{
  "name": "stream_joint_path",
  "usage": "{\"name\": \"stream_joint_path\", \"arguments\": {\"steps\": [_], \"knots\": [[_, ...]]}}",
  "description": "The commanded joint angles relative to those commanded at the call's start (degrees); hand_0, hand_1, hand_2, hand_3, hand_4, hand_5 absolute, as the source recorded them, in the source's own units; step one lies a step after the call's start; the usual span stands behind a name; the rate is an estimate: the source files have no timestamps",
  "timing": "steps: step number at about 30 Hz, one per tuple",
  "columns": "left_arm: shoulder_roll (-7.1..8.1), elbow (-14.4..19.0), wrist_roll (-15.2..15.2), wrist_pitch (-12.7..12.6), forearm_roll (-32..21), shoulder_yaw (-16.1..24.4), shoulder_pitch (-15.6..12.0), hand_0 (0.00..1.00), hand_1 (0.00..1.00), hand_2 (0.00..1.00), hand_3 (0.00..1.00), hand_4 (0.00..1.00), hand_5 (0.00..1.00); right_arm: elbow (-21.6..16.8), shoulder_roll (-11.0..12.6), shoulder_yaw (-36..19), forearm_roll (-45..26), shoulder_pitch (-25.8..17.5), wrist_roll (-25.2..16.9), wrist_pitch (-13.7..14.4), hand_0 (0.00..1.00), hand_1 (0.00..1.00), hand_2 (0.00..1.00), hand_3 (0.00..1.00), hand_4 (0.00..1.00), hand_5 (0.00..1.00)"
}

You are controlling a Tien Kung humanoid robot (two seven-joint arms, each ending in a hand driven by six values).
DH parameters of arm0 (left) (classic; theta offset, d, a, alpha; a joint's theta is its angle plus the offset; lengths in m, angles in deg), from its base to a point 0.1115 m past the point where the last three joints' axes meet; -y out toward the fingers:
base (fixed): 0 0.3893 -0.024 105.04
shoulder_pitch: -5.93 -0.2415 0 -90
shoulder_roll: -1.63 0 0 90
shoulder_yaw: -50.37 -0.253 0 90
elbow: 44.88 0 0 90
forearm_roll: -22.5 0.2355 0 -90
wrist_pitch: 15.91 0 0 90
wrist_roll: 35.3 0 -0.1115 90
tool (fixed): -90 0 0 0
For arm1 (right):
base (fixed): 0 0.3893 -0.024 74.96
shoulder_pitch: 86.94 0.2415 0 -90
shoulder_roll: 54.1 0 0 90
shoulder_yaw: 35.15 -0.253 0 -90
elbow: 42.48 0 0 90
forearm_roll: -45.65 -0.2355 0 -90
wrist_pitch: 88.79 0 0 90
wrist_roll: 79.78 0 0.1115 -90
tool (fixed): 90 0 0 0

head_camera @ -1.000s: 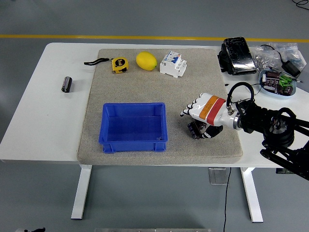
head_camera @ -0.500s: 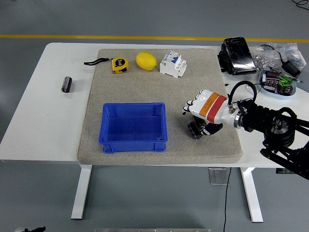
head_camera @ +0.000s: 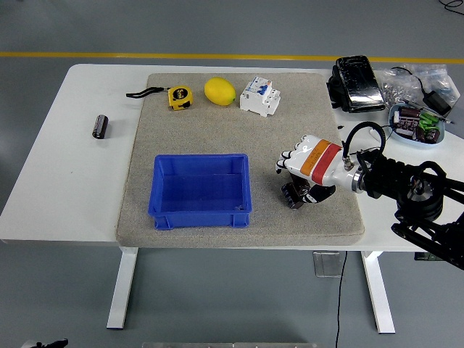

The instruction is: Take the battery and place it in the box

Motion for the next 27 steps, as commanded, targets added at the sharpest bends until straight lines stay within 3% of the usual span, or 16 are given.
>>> {"name": "stream_joint_path", "arguments": {"steps": [9, 10, 11, 16, 17, 22, 27], "knots": [[-0.03, 0.01, -0.07, 0.03, 0.16, 0.13, 0.04, 0.716, 0.681, 0.736, 0.600, 0.615, 0.483, 1.33, -0.61, 0.89, 0.00, -0.58, 0.28, 0.72, 0.118, 0.249, 0.704, 0.677, 0.915, 0.263], [-0.03, 0.01, -0.07, 0.04, 0.17, 0.13, 0.06, 0.716, 0.681, 0.736, 0.600, 0.615, 0.483, 1.18, -0.65, 0.79, 0.00, -0.66, 0.34, 0.14, 0.118, 0.249, 0.704, 0.677, 0.915, 0.263], [-0.03, 0.01, -0.05, 0.04, 0.14, 0.10, 0.07, 0.716, 0.681, 0.737, 0.601, 0.615, 0.483, 0.95, -0.65, 0.61, 0.00, -0.74, 0.37, -0.47, 0.121, 0.251, 0.705, 0.696, 0.847, 0.258], [-0.03, -0.05, -0.05, 0.00, 0.33, 0.28, -0.02, 0.716, 0.681, 0.737, 0.601, 0.615, 0.483, -1.48, 0.18, -0.28, 0.00, -0.54, 0.25, -3.46, 0.121, 0.251, 0.705, 0.696, 0.847, 0.258], [-0.03, -0.05, -0.04, -0.01, 0.30, 0.26, -0.04, 0.715, 0.680, 0.736, 0.601, 0.615, 0.483, -1.86, 0.33, -0.37, 0.00, -0.44, 0.25, -3.84, 0.136, 0.259, 0.720, 0.768, 0.916, 0.276], [0.12, -0.09, -0.17, -0.01, 0.74, 0.53, -0.08, 0.715, 0.680, 0.736, 0.601, 0.615, 0.483, -4.54, 1.30, -0.75, -0.16, 0.30, 0.19, -6.29, 0.136, 0.259, 0.720, 0.768, 0.916, 0.276], [0.11, -0.11, -0.29, -0.01, 1.04, 0.76, -0.12, 0.715, 0.680, 0.737, 0.600, 0.615, 0.483, -4.84, 1.12, -0.26, -1.64, 0.35, 0.40, -6.73, 0.143, 0.268, 0.741, 0.798, 0.944, 0.277]]}}
